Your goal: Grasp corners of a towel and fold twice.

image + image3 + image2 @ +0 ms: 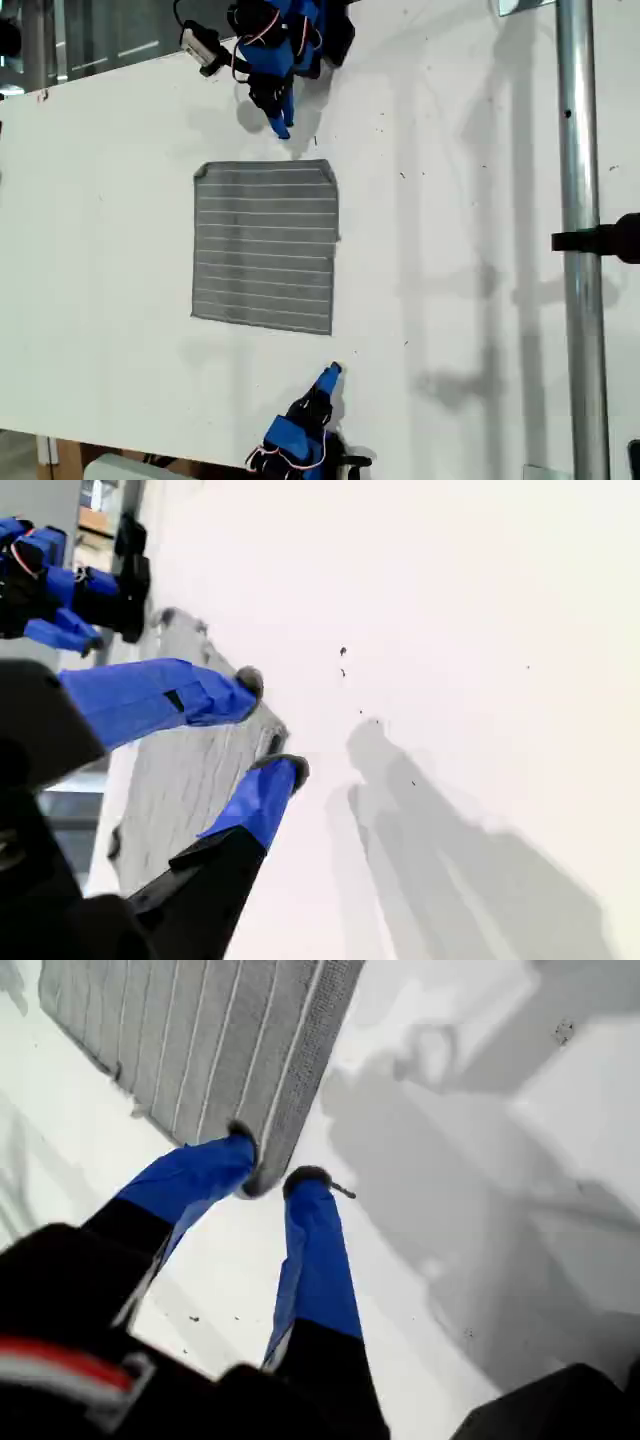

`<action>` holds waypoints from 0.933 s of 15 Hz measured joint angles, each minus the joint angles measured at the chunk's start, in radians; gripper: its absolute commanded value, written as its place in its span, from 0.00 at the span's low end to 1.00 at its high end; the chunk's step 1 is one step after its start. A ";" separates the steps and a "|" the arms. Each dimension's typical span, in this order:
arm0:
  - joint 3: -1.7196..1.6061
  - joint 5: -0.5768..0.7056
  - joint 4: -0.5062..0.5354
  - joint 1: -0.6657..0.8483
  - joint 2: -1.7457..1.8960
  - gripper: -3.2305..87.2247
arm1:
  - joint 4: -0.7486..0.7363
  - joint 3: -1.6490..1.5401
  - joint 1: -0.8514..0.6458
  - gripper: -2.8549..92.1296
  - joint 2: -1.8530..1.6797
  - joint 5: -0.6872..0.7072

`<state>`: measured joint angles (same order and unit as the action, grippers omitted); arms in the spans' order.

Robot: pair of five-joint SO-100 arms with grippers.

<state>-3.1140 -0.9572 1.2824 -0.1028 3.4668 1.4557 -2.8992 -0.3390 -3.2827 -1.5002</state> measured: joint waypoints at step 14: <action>-0.006 -0.319 -0.003 0.316 0.002 0.01 | -0.207 0.520 0.124 0.03 0.773 0.341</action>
<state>-3.1201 -1.2763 1.2793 0.2132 3.4683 1.2487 -2.3792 -0.2148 -2.5096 -1.1597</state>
